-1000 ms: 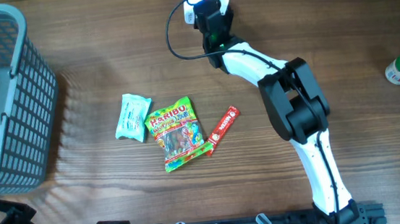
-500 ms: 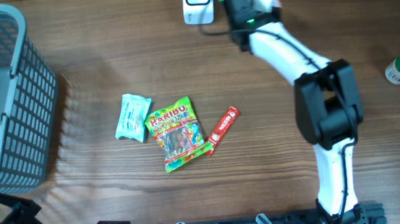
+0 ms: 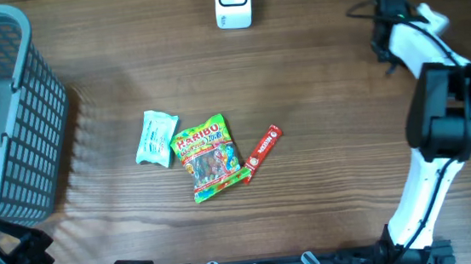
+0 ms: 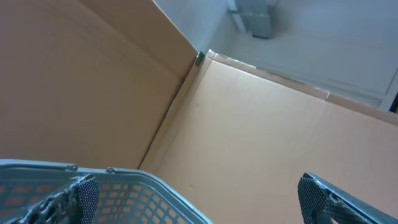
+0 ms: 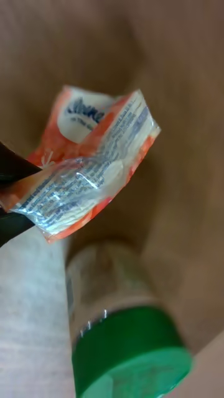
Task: Scan the item barcode
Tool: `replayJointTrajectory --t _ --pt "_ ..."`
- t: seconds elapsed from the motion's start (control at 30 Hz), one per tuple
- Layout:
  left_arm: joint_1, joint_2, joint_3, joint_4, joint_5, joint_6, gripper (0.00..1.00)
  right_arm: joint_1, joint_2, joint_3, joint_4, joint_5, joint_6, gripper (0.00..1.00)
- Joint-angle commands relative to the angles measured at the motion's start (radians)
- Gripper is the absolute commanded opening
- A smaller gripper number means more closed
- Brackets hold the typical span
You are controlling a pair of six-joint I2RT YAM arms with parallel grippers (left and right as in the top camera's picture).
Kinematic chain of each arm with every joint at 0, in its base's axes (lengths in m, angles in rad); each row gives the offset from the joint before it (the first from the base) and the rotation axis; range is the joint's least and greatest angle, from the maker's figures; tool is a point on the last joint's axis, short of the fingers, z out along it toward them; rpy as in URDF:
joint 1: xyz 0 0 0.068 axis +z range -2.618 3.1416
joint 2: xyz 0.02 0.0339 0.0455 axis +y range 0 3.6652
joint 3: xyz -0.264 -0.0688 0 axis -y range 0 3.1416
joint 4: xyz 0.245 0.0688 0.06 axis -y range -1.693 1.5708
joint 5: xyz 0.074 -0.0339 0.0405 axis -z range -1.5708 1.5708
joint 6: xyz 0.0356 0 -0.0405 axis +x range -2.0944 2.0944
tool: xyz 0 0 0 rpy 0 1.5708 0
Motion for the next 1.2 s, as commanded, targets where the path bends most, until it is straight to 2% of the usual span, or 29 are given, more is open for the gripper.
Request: replayJointTrajectory --t 0.0,0.03,0.07,0.1,0.2,0.37,0.57,0.73,0.83,0.93,1.07,1.17 --pt "-0.005 -0.010 -0.005 -0.022 0.012 0.005 1.00 -0.095 -0.014 -0.061 -0.007 -0.030 0.017 0.28" --pt "-0.005 -0.010 -0.005 -0.023 0.012 0.005 1.00 -0.109 -0.014 -0.062 -0.007 -0.048 0.006 0.40" --pt "-0.005 -0.010 -0.005 -0.022 0.012 0.005 1.00 -0.124 -0.015 -0.061 -0.006 -0.071 -0.016 0.57" --pt "-0.005 -0.010 -0.005 -0.022 0.012 0.004 1.00 -0.139 -0.019 -0.046 -0.006 -0.121 -0.081 1.00" --pt "-0.005 -0.010 -0.005 -0.022 0.012 0.004 1.00 -0.133 -0.048 -0.008 -0.022 -0.167 -0.154 1.00" --pt "-0.005 -0.010 -0.005 -0.036 0.012 0.004 1.00 -0.057 -0.180 0.055 -0.097 -0.231 -0.155 1.00" --pt "-0.004 -0.010 -0.005 -0.093 0.008 0.006 1.00 0.105 -0.383 0.062 -0.174 -0.607 -0.154 1.00" --pt "-0.005 -0.010 -0.005 -0.139 -0.033 0.008 1.00 0.261 -0.455 0.062 -0.213 -0.944 -0.158 1.00" --pt "-0.005 -0.010 -0.005 -0.202 0.045 -0.050 1.00 0.368 -0.449 0.052 -0.242 -1.151 -0.312 1.00" --pt "-0.005 -0.010 -0.005 -0.270 0.159 -0.048 1.00 0.463 -0.441 0.021 -0.299 -1.295 -0.445 1.00" --pt "-0.005 -0.010 -0.031 -0.317 0.213 -0.060 1.00 0.564 -0.435 -0.042 -0.316 -1.403 -0.497 1.00" --pt "-0.005 -0.010 -0.093 -0.309 0.218 -0.136 1.00 0.641 -0.435 -0.101 -0.294 -1.439 -0.539 1.00"
